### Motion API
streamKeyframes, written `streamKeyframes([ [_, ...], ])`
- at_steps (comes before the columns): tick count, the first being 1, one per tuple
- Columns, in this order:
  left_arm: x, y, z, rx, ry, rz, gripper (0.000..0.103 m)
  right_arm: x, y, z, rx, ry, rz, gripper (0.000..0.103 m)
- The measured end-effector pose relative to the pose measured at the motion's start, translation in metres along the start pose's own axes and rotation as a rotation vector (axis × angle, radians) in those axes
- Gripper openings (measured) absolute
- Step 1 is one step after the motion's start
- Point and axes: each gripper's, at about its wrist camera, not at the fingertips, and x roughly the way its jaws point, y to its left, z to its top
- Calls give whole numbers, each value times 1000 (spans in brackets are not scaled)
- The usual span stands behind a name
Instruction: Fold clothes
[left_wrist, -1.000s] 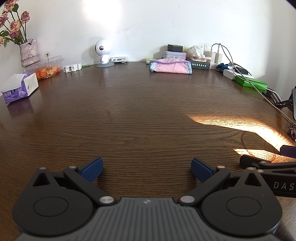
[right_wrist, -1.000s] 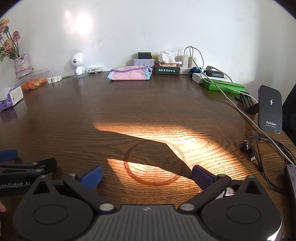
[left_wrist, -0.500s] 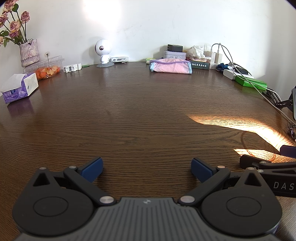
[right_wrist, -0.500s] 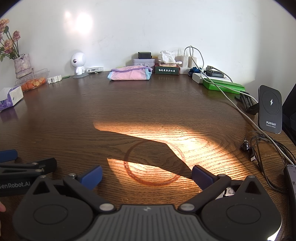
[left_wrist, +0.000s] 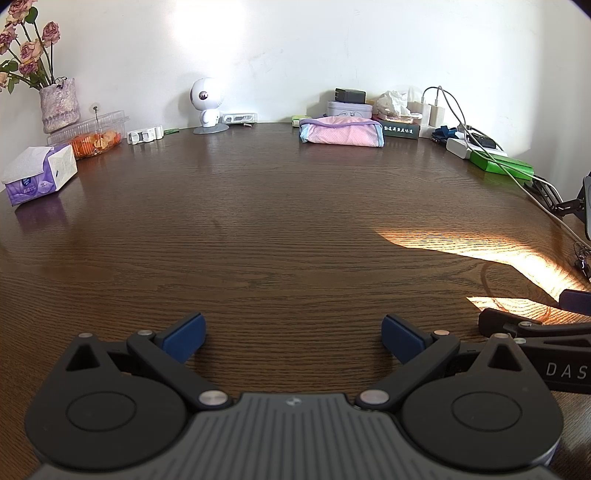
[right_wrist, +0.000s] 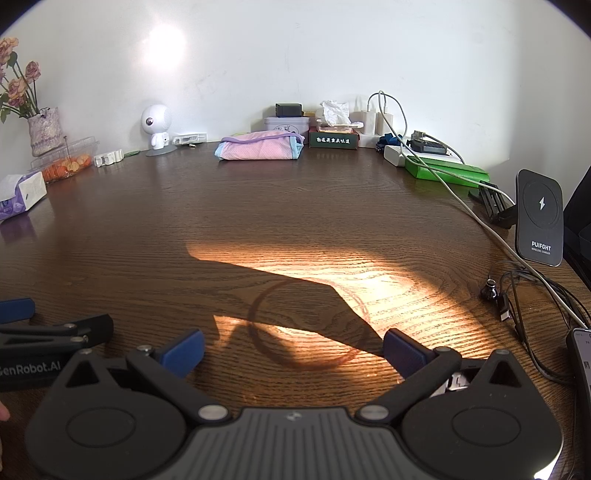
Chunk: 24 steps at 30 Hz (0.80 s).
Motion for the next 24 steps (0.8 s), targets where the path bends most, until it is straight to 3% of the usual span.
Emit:
streamKeyframes([
  [24,-1,1,3,14,5,-9,103,2,-3,2,-5,8,4,103],
])
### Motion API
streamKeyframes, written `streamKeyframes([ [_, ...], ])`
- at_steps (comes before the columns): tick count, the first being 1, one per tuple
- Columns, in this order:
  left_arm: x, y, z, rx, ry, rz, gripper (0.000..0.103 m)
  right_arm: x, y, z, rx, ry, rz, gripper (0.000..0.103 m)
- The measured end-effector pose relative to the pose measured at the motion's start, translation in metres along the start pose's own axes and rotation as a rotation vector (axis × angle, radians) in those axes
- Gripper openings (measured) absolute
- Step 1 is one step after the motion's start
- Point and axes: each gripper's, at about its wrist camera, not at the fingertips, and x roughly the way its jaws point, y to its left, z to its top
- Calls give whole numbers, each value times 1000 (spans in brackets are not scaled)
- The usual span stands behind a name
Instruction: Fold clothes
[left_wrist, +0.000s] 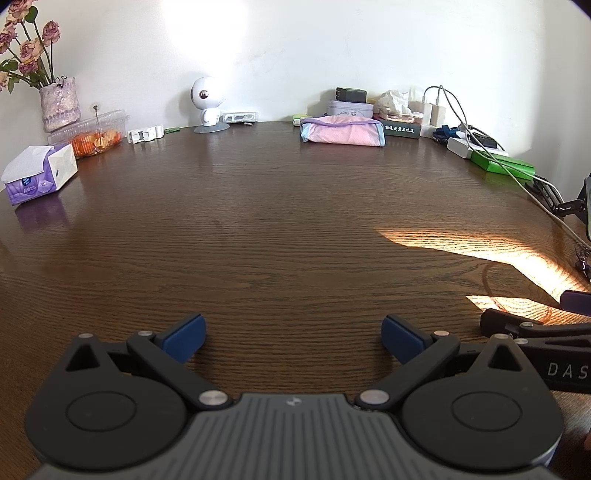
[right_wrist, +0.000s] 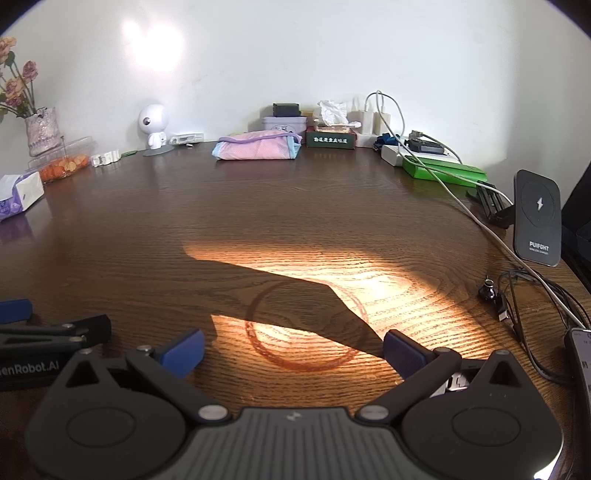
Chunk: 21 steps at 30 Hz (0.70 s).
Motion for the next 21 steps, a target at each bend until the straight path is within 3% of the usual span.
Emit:
streamKeyframes([
  [4,2,8,21,15,-13,-70,103,3,-4,11,-66,46,80,103],
  [9,21,24,70,-13,-42,-172,103,5,-21,55,-24,-48,134,103],
  [13,74,38,140,-96,-27,-222,103,34,-37,117,-48,-98,175,103],
  [16,129,38,190,-70,-37,-190,103,75,-48,170,-76,-153,212,102],
  [18,169,36,218,-51,-22,-153,103,118,-52,204,-77,-132,205,99],
  [21,226,40,245,-155,11,-175,102,183,-54,243,-104,-79,208,92],
])
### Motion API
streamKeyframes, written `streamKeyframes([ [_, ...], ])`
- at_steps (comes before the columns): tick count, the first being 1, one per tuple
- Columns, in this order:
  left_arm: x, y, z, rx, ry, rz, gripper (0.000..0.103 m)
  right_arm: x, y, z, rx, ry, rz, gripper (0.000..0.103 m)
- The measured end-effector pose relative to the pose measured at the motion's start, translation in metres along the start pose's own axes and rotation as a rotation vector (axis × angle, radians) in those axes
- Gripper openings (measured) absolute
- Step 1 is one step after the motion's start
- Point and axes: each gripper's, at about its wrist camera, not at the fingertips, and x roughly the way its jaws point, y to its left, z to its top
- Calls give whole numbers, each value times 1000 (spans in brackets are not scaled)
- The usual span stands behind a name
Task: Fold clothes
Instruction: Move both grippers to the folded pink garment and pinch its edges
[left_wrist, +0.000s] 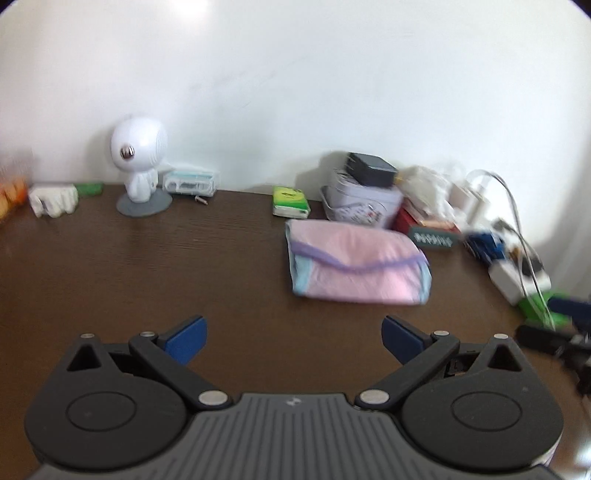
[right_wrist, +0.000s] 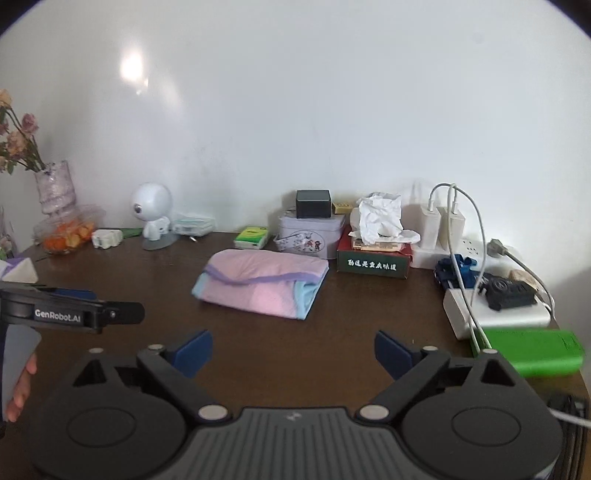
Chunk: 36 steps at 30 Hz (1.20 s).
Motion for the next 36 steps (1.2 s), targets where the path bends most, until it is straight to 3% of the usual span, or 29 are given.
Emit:
streamKeyframes([
  [2,31,2,12,-27,0,-1,95,42,-11,13,27,38,24,92],
  [4,56,0,20,1,29,44,78,74,-18,17,92,65,62,89],
  [6,68,0,20,5,58,40,75,98,-21,17,117,80,95,77],
  [8,75,1,20,9,57,8,55,115,-21,16,113,92,118,63],
  [10,79,1,23,9,54,-22,2,126,-19,17,109,105,140,24],
  [11,80,1,24,13,57,-37,1,130,-19,18,113,106,144,1],
  [15,52,-7,36,24,-39,-85,1,112,-21,33,174,29,190,0],
  [18,2,-13,60,-3,-137,-128,1,72,-14,57,162,-46,236,0],
  [24,-164,-38,111,24,-397,-238,1,-79,22,123,37,-318,262,0],
  [27,-243,-47,107,78,-484,-260,1,-153,43,130,-32,-411,247,0],
  [29,-285,-45,84,105,-497,-275,1,-195,55,117,-62,-441,247,0],
  [31,-312,-36,39,117,-444,-299,1,-229,66,84,-81,-426,270,0],
  [34,-323,-16,-68,125,-268,-285,1,-254,86,-2,-126,-303,294,0],
  [36,-317,-2,-146,61,-102,-268,1,-263,99,-74,-127,-188,294,0],
])
